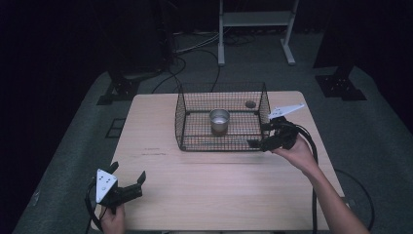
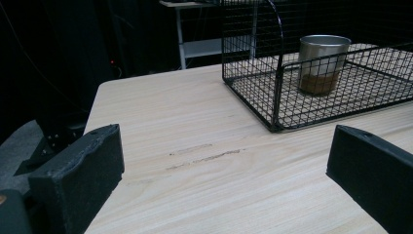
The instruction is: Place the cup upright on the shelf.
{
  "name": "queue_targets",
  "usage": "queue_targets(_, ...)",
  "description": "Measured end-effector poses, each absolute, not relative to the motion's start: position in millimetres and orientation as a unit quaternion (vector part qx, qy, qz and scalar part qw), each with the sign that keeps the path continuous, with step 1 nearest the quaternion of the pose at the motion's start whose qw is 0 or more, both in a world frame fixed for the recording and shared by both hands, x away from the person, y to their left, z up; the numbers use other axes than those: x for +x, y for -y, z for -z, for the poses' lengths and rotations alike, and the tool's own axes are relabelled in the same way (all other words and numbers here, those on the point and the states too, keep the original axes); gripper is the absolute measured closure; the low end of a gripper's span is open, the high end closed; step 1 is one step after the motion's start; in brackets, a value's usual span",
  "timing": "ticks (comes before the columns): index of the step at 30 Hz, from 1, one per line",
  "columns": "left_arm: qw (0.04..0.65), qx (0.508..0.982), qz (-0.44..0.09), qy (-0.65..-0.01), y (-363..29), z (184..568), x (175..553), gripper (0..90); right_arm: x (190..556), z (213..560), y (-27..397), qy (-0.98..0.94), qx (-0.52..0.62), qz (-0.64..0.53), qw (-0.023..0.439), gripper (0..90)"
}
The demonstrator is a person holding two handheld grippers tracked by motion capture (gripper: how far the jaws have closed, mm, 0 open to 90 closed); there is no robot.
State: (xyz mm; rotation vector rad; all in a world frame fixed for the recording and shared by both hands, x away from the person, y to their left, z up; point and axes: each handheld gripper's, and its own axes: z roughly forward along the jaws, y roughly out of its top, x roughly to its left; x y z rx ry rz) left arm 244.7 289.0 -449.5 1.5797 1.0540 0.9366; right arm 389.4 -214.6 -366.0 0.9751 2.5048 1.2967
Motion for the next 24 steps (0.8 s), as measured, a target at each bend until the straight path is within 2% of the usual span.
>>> queue_targets(24,0.490,0.651,-0.385,-0.433,-287,449,244,0.0,358,384,246,-0.825,0.342,-0.443,0.081,8.1)
